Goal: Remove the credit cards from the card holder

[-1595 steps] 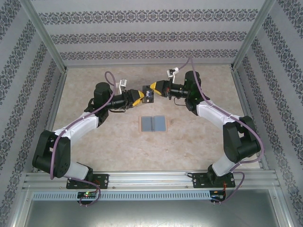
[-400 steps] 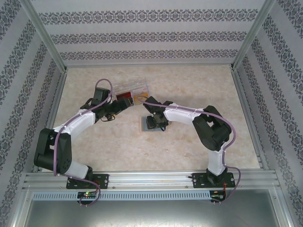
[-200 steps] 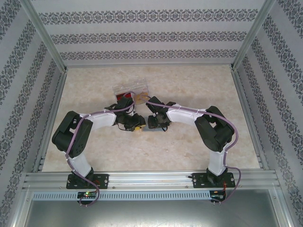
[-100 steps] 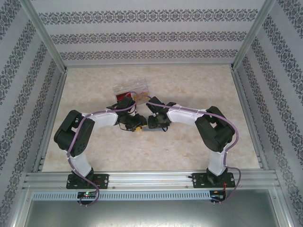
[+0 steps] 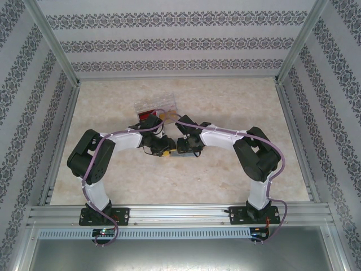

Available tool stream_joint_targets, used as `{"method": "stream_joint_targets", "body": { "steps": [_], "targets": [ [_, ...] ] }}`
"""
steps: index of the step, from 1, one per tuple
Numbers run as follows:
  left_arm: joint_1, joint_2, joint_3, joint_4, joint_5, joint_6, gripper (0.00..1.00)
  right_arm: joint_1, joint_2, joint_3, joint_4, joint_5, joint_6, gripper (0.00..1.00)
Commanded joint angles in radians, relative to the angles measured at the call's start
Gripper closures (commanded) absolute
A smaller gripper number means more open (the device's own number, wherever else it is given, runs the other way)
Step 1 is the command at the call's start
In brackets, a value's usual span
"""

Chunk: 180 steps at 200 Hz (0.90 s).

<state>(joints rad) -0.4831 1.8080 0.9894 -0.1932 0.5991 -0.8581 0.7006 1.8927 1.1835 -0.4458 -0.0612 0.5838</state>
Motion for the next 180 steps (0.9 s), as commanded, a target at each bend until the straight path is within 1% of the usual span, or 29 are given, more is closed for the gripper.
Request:
{"method": "stream_joint_targets", "body": {
  "steps": [1,12,26,49,92,115,147,180],
  "targets": [
    [-0.021,0.013,0.016,0.034,0.048,0.035,0.68,-0.022,0.05,-0.06,-0.002,-0.023,0.019,0.57],
    [-0.022,0.008,0.017,0.039,0.052,0.04,0.71,-0.026,0.048,-0.064,0.003,-0.03,0.019,0.58],
    [-0.022,0.006,0.02,0.043,0.058,0.043,0.72,-0.031,0.046,-0.068,0.009,-0.039,0.019,0.58],
    [-0.025,0.014,0.022,0.054,0.068,0.042,0.72,-0.033,0.044,-0.071,0.016,-0.052,0.02,0.58],
    [-0.029,0.018,0.03,0.068,0.082,0.044,0.68,-0.043,0.023,-0.084,0.033,-0.075,0.024,0.58],
    [-0.029,0.021,0.03,0.079,0.089,0.045,0.69,-0.057,-0.006,-0.088,0.038,-0.099,0.017,0.58],
    [-0.03,0.015,0.012,0.136,0.11,0.034,0.72,-0.099,-0.084,-0.097,0.061,-0.186,0.005,0.54],
    [-0.029,0.027,0.002,0.22,0.158,0.001,0.71,-0.136,-0.159,-0.118,0.116,-0.294,0.017,0.47]
  ]
}}
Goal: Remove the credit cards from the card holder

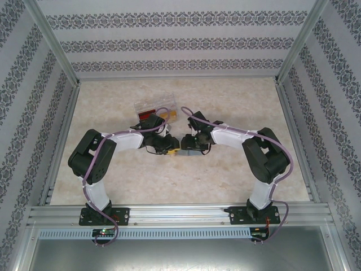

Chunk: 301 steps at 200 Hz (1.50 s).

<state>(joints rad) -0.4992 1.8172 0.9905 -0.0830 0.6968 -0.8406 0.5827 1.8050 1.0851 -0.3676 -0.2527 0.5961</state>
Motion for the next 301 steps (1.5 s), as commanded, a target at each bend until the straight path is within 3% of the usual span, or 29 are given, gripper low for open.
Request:
{"method": "stream_joint_targets", "body": {
  "steps": [1,57,138,178,226,252,301],
  "targets": [
    [-0.013,0.019,0.0,0.111,0.061,-0.018,0.71,-0.019,-0.073,-0.02,0.039,-0.105,0.007,0.47],
    [-0.016,0.05,0.026,0.147,0.095,-0.033,0.66,-0.064,-0.163,-0.084,0.084,-0.131,0.043,0.45],
    [-0.06,0.088,0.114,0.187,0.132,-0.062,0.63,-0.126,-0.304,-0.166,0.074,-0.015,0.054,0.43],
    [-0.088,0.122,0.161,0.163,0.104,-0.069,0.56,-0.195,-0.359,-0.212,0.064,0.004,0.047,0.44],
    [-0.084,0.067,0.154,0.054,-0.024,-0.02,0.56,-0.195,-0.382,-0.216,0.054,0.003,0.011,0.5],
    [-0.078,0.062,0.157,-0.039,-0.115,-0.006,0.63,-0.167,-0.338,-0.192,0.041,0.007,-0.007,0.57],
    [-0.078,0.101,0.18,-0.034,-0.119,-0.04,0.71,-0.088,-0.189,-0.101,-0.007,0.091,-0.015,0.69]
  ]
}}
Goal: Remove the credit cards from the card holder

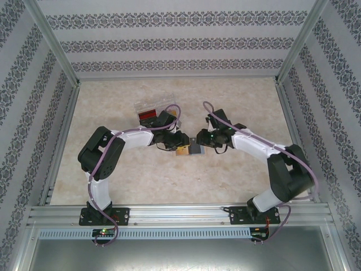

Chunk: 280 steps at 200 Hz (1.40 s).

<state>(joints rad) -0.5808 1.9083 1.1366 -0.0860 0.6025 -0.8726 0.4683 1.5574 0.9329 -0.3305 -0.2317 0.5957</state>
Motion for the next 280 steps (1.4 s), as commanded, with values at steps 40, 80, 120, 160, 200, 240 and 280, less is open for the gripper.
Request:
{"method": "stream_joint_targets", "body": {
  "steps": [40,80,120,160,200,240,280],
  "targets": [
    [0.002,0.045,0.052,-0.01,0.007,-0.023,0.75,0.026,0.144,0.094,-0.071,0.116,-0.015,0.69],
    [0.002,0.062,0.067,-0.024,0.01,-0.016,0.76,0.024,0.193,0.118,-0.076,0.105,-0.026,0.71],
    [0.002,0.076,0.065,-0.017,0.011,-0.013,0.76,0.024,0.223,0.126,-0.07,0.081,-0.037,0.71],
    [0.002,0.085,0.06,-0.036,-0.012,-0.006,0.74,0.025,0.24,0.121,-0.066,0.056,-0.042,0.71],
    [0.002,0.095,0.055,-0.034,-0.016,-0.008,0.73,0.024,0.253,0.118,-0.059,0.027,-0.044,0.71],
    [0.003,0.106,0.06,-0.021,0.01,-0.014,0.73,0.022,0.259,0.117,-0.051,-0.001,-0.044,0.72],
    [0.006,0.106,0.053,0.015,0.039,-0.03,0.74,0.021,0.262,0.112,-0.057,0.01,-0.044,0.72]
  ]
}}
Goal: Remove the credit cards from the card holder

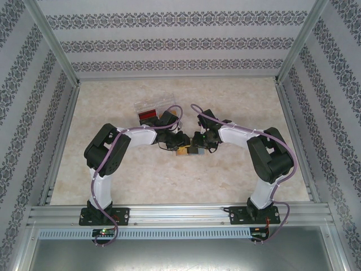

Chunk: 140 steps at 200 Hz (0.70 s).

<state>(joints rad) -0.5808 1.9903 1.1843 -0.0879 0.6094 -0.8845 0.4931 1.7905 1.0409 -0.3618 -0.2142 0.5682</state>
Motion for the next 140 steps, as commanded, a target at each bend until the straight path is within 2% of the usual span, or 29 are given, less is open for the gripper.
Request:
{"method": "stream_joint_targets", "body": {
  "steps": [1,56,104,140],
  "targets": [
    [0.007,0.024,0.005,0.017,0.033,-0.019,0.74,-0.004,0.029,0.004,-0.026,-0.007,-0.017,0.72],
    [0.027,-0.009,-0.06,0.16,0.114,-0.094,0.81,-0.005,0.039,-0.002,-0.042,0.034,-0.014,0.72],
    [0.03,-0.017,-0.096,0.186,0.093,-0.098,0.92,-0.004,0.041,-0.002,-0.042,0.039,-0.005,0.72],
    [0.043,-0.044,-0.138,0.184,0.09,-0.081,0.94,-0.005,0.037,-0.004,-0.048,0.065,0.008,0.73]
  ]
}}
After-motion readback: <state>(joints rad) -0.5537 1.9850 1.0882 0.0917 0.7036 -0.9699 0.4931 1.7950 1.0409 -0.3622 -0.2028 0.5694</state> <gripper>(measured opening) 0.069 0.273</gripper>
